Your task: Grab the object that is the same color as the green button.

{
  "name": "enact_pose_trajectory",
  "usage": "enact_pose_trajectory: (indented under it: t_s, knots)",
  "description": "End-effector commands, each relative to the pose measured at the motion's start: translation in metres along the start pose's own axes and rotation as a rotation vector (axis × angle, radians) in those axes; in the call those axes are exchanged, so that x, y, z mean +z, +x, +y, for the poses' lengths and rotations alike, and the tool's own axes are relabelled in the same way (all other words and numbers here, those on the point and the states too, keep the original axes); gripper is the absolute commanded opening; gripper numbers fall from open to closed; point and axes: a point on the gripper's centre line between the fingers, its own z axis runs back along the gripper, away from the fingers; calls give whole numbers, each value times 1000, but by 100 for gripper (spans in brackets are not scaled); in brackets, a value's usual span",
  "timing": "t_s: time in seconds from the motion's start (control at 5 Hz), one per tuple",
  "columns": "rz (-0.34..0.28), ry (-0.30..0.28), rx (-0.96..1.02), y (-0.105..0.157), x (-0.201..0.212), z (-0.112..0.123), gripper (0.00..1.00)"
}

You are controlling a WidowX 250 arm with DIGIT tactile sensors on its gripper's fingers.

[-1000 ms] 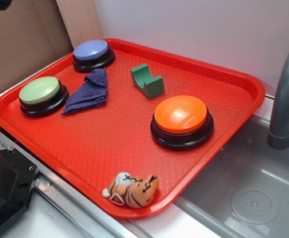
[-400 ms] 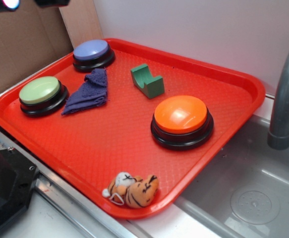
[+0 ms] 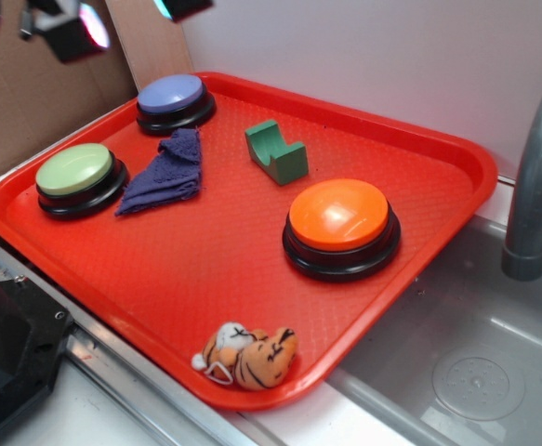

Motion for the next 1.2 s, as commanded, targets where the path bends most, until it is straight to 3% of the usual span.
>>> enact_pose_trajectory:
  t_s: [0.0,0.8,1.0]
  knots:
    - [-133,29,192,36,-58,-26,100]
    - [-233,157,193,63,-143,-27,100]
    - [-254,164,197,68,-152,-26,65]
